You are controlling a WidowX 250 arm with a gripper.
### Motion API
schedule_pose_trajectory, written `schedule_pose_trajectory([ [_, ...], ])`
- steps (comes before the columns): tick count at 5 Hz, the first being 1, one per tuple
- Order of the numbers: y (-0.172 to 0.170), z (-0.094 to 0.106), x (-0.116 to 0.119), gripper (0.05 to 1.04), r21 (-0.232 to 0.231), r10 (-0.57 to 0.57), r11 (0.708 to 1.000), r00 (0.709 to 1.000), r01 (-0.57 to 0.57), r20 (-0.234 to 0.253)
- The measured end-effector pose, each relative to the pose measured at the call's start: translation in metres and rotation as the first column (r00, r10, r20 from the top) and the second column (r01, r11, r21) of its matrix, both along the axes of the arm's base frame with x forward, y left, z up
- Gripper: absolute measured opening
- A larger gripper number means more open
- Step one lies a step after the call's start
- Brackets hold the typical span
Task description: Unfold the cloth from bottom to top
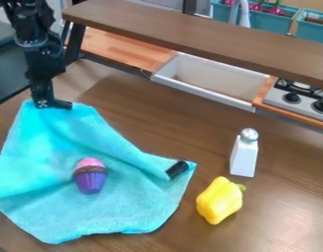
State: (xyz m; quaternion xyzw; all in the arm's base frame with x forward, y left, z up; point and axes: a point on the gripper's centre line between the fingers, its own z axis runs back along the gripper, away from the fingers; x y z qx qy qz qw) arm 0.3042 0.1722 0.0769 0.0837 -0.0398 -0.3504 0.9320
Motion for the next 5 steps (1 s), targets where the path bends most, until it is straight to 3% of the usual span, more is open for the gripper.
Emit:
schedule_pose_trajectory([
  [1,0.017,-0.009,0.004,0.056,-0.012,0.078,0.997,0.997,-0.078,-0.014],
  [3,0.048,-0.021,-0.006,0.056,-0.102,0.309,0.946,0.951,-0.307,0.002],
  [4,0.059,-0.023,0.0,0.056,-0.051,0.274,0.96,0.96,-0.276,-0.05],
  [5,0.057,-0.032,0.017,0.056,0.078,0.147,0.988,0.977,-0.136,-0.154],
])
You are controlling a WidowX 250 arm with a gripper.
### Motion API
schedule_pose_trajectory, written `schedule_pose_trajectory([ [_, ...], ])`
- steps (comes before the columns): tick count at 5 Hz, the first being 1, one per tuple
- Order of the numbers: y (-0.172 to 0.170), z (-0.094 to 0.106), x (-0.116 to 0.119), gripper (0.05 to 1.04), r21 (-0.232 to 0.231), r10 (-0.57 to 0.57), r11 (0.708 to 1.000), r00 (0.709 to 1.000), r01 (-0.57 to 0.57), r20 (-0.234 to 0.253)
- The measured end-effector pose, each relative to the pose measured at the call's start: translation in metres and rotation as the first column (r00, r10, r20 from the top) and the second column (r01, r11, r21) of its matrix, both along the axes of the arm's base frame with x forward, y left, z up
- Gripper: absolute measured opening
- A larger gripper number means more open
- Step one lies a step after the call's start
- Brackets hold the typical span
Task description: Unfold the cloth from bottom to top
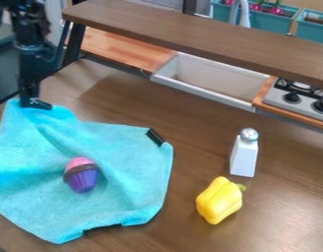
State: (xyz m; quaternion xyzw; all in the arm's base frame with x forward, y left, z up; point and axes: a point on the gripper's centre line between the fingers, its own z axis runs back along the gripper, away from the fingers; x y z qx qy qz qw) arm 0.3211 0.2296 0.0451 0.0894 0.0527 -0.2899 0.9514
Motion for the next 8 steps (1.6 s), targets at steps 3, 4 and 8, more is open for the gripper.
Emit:
schedule_pose_trajectory([
  [3,0.004,-0.001,0.03,0.071,0.103,-0.257,0.958,0.962,0.267,-0.095],
  [4,0.004,-0.001,0.025,0.214,0.06,-0.224,0.971,0.97,0.23,-0.093],
  [8,0.005,0.032,-0.002,1.001,-0.054,-0.184,0.979,0.967,0.197,0.176],
])
